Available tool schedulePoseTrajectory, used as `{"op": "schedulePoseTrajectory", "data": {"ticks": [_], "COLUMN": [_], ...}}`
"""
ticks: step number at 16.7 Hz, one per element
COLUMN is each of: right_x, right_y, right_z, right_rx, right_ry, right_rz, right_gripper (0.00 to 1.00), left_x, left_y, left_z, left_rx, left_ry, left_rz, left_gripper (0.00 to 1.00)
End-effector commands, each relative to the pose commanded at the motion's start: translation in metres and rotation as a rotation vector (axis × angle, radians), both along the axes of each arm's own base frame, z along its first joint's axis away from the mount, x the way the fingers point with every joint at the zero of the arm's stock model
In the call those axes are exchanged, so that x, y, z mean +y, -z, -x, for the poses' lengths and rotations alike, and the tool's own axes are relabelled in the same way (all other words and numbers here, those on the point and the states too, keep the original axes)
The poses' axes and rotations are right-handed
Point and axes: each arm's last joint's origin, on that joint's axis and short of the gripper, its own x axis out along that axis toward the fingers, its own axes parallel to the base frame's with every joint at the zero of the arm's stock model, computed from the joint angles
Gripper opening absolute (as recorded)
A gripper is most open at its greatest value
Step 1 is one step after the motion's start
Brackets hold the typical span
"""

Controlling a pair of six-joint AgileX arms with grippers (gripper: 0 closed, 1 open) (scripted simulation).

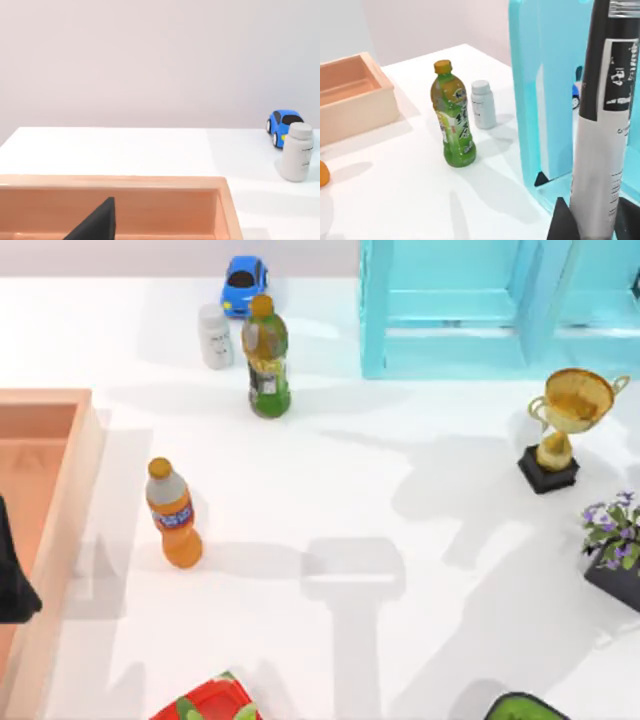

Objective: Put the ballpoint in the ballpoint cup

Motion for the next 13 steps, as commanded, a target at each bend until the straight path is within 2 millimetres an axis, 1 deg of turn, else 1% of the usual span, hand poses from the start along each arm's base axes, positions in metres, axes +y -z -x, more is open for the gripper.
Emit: {"op": "schedulePoseTrajectory", "data": {"ticks": [1, 3, 5, 6, 8, 11, 12, 13], "right_x": [-0.024, -0.062, -0.086, -0.093, -0.098, -0.098, -0.100, -0.099], "right_y": [0.005, 0.013, 0.018, 0.020, 0.020, 0.020, 0.031, 0.031], "right_z": [0.012, 0.036, 0.053, 0.059, 0.063, 0.063, 0.055, 0.055], "right_rx": [-0.040, -0.110, -0.162, -0.179, -0.191, -0.191, -0.171, -0.174], "right_ry": [0.019, 0.056, 0.084, 0.094, 0.101, 0.101, 0.149, 0.146], "right_rz": [-0.028, -0.064, -0.077, -0.079, -0.078, -0.078, -0.032, -0.032], "right_gripper": [0.00, 0.00, 0.00, 0.00, 0.00, 0.00, 0.00, 0.00], "left_x": [0.000, 0.000, 0.000, 0.000, 0.000, 0.000, 0.000, 0.000], "left_y": [0.000, 0.000, 0.000, 0.000, 0.000, 0.000, 0.000, 0.000], "left_z": [0.000, 0.000, 0.000, 0.000, 0.000, 0.000, 0.000, 0.000], "left_rx": [0.000, 0.000, 0.000, 0.000, 0.000, 0.000, 0.000, 0.000], "left_ry": [0.000, 0.000, 0.000, 0.000, 0.000, 0.000, 0.000, 0.000], "left_rz": [0.000, 0.000, 0.000, 0.000, 0.000, 0.000, 0.000, 0.000], "left_gripper": [1.00, 1.00, 1.00, 1.00, 1.00, 1.00, 1.00, 1.00]}}
